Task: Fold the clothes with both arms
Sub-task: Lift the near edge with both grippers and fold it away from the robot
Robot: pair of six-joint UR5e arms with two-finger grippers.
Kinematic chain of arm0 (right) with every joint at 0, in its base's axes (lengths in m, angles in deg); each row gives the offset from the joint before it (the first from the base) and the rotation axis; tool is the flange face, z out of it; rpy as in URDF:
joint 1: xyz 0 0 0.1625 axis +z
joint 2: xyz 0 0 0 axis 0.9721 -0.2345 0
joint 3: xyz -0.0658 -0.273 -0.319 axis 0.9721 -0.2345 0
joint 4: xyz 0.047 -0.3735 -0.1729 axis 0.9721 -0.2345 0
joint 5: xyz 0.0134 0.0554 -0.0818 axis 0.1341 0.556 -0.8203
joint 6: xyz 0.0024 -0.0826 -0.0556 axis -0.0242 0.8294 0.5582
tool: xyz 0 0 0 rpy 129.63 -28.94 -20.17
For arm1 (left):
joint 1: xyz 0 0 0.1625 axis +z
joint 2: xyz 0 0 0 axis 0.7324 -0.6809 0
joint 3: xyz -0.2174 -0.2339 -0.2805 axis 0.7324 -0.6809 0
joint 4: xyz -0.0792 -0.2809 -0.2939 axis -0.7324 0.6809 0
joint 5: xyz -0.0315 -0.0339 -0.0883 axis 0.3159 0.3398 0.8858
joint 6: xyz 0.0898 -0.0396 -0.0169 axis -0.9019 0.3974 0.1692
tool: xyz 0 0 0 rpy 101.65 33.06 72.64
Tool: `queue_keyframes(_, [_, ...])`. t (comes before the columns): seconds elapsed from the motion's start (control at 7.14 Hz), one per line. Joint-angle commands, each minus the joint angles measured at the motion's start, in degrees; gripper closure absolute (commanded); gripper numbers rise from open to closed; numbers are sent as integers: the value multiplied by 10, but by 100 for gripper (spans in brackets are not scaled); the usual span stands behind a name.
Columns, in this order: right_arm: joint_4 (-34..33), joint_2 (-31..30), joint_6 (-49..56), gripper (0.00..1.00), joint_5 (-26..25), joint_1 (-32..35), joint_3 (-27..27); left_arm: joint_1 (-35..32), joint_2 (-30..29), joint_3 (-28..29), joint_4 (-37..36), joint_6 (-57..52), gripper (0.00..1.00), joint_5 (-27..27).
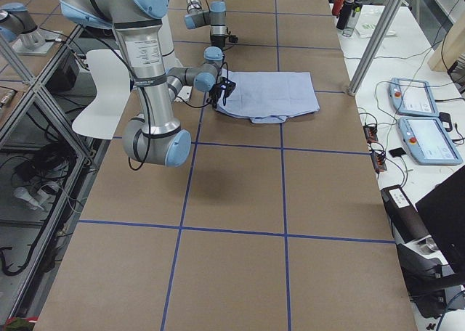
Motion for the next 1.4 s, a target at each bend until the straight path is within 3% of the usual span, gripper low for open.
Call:
queue_keyframes(0.0, [-5, 2, 0, 100, 3, 5, 12, -6, 0, -4, 0, -1, 100, 2])
queue_keyframes(0.42, [-5, -5, 0, 100, 58, 34, 69, -10, 19, -57, 0, -2, 100, 26])
queue_keyframes(0.7, [-6, -20, 0, 100, 104, 38, 117, -9, 30, -122, -67, -2, 100, 51])
queue_keyframes(0.98, [-6, -20, 0, 100, 215, 42, 146, -1, 29, -213, -177, -2, 100, 80])
queue_keyframes(1.12, [-5, -16, 0, 100, 287, 57, 160, 2, 25, -227, -187, -2, 100, 82])
queue_keyframes(1.26, [-5, -18, -1, 100, 301, 59, 169, 14, 26, -241, -188, -2, 100, 82])
